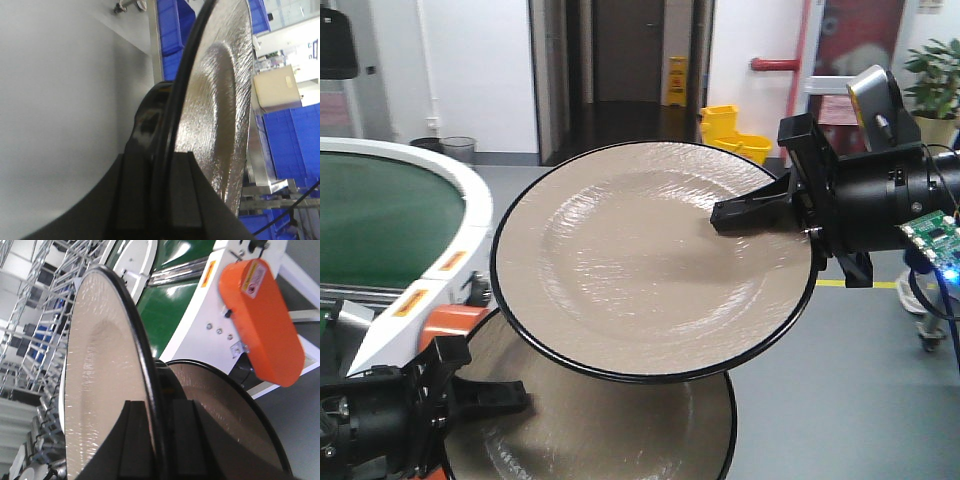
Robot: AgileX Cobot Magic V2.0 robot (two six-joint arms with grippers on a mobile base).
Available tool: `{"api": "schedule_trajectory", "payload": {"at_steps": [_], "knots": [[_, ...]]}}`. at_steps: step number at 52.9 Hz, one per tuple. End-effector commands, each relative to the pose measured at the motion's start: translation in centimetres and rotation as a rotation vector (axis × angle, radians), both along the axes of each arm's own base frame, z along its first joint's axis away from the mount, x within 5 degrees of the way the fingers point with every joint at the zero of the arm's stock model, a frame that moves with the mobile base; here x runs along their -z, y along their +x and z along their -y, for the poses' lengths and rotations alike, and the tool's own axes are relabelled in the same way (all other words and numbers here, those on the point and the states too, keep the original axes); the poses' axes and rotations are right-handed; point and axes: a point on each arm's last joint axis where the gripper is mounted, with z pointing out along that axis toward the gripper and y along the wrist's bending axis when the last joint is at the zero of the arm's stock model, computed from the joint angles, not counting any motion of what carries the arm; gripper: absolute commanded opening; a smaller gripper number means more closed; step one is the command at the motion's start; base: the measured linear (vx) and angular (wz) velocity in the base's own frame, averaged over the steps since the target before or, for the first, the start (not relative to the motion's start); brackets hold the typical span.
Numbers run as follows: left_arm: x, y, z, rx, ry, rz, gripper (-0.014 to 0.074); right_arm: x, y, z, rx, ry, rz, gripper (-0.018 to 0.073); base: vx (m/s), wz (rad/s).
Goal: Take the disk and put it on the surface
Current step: 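Hold both plates upright while the base drives to the steel counter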
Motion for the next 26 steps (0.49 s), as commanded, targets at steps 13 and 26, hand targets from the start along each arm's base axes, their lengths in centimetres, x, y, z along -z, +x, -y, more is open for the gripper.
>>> {"api": "schedule_trajectory", "payload": {"at_steps": [13,26], "knots": [[-2.31,-0.25,0.24,-0.015,-0.113,0.036,0.0001,-3.54,-1.30,0.04,0.028,0.147,0.084,-0.0008,0.13,-0.39],[-2.31,-0.25,0.24,-0.015,-0.113,0.036,0.0001,-3.54,-1.30,0.04,0.028,0.147,0.084,-0.0008,0.18,-0.38]]}}
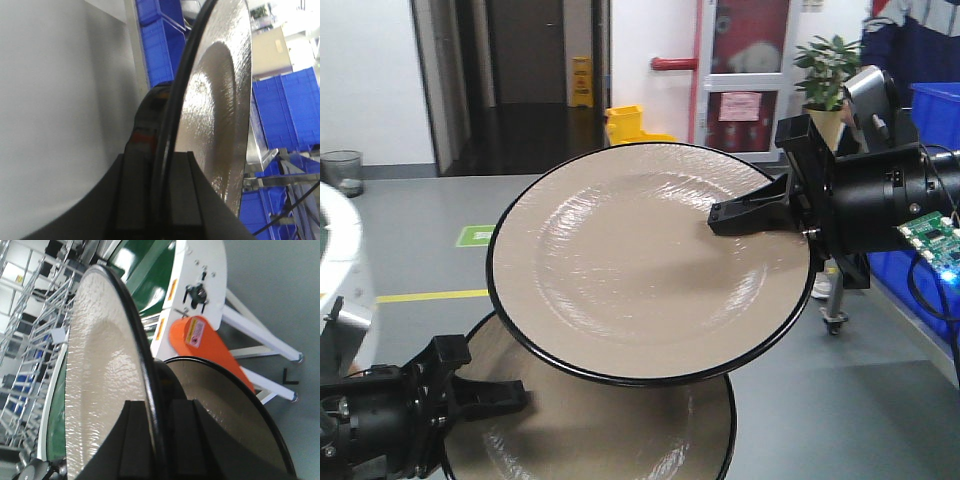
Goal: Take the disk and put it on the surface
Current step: 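Hold both plates upright while the base drives to the steel counter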
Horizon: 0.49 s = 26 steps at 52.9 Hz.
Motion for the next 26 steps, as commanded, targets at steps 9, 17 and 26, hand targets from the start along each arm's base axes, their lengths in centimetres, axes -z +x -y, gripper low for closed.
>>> {"api": "schedule_trajectory", "payload": {"at_steps": [9,17,26], "knots": [[-2.31,-0.27,0.25,-0.012,-0.114,0.035,0.0001,-3.55,-1.27,0.06,0.031,0.147,0.086,-0.0008,0.21,-0.29],[-2.31,-0.27,0.25,-0.012,-0.114,0.035,0.0001,-3.55,-1.27,0.06,0.031,0.147,0.086,-0.0008,0.25,-0.22],[-2.31,-0.27,0.25,-0.012,-0.114,0.035,0.0001,-3.55,-1.27,0.06,0.031,0.147,0.086,-0.0008,0.29,-0.18]]}}
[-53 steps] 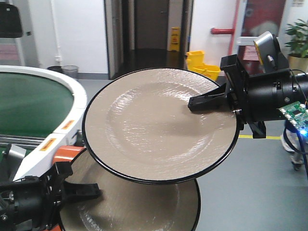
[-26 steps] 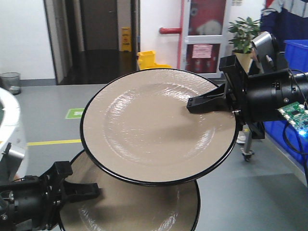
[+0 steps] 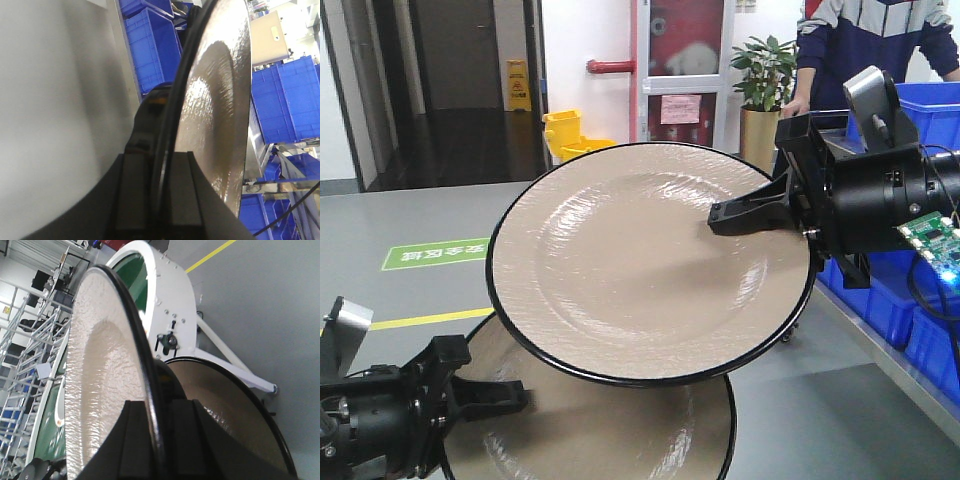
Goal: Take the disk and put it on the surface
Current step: 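Hold both plates upright while the base drives to the steel counter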
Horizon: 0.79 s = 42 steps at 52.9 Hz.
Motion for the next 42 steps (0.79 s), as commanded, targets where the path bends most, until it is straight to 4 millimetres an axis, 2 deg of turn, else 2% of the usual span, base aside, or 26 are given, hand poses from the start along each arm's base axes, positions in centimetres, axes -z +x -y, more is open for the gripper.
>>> {"api": "schedule_trajectory", "payload": {"at_steps": [1,42], "knots": [[-2.31,-0.26,0.25,-0.013,-0.113,0.036,0.0001,-3.54,-1.26,0.07,0.032,0.146,0.086,-0.0008,0.31,-0.17],[-2.31,-0.26,0.25,-0.013,-0.113,0.036,0.0001,-3.54,-1.26,0.07,0.032,0.146,0.086,-0.0008,0.37,-0.13]]}}
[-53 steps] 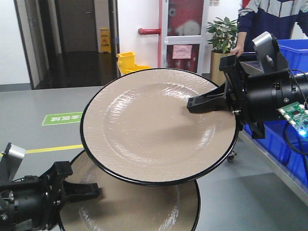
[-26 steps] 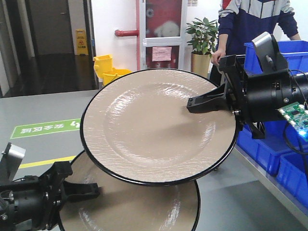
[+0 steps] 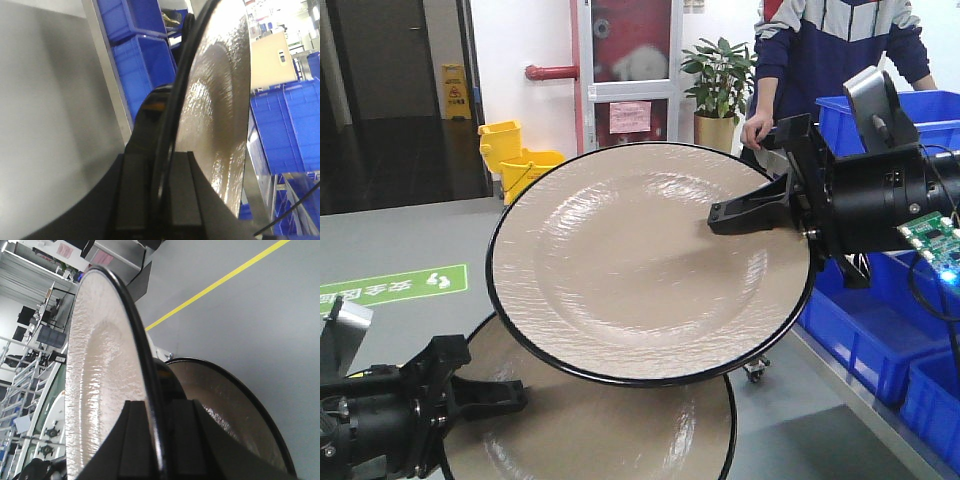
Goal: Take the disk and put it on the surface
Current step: 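Hold both plates upright while the base drives to the steel counter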
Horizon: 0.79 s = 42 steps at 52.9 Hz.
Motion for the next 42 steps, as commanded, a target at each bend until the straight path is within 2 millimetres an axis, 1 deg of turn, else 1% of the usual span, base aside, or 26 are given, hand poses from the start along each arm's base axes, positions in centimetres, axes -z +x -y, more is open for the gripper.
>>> {"api": "schedule_trajectory", "payload": {"at_steps": [1,24,33,42], "knots": [[-2.31,-0.26,0.25,-0.013,-0.113,0.036,0.0001,-3.54,-1.26,0.07,0.032,0.146,0.086,-0.0008,0.42,-0.08],[-2.31,-0.26,0.25,-0.013,-0.113,0.036,0.0001,-3.55,-1.25,0.07,0.033,0.146,0.087,-0.0008,0.42,-0.16],[-2.31,-0.26,0.25,-0.013,-0.113,0.036,0.0001,-3.55,-1.25,0.07,0.033,0.146,0.087,-0.0008,0.40,-0.42],[-2.31,-0.26,0.25,-0.013,-0.113,0.036,0.0001,-3.55,-1.25,0.07,0.033,0.146,0.087,-0.0008,0.39,-0.60]]}}
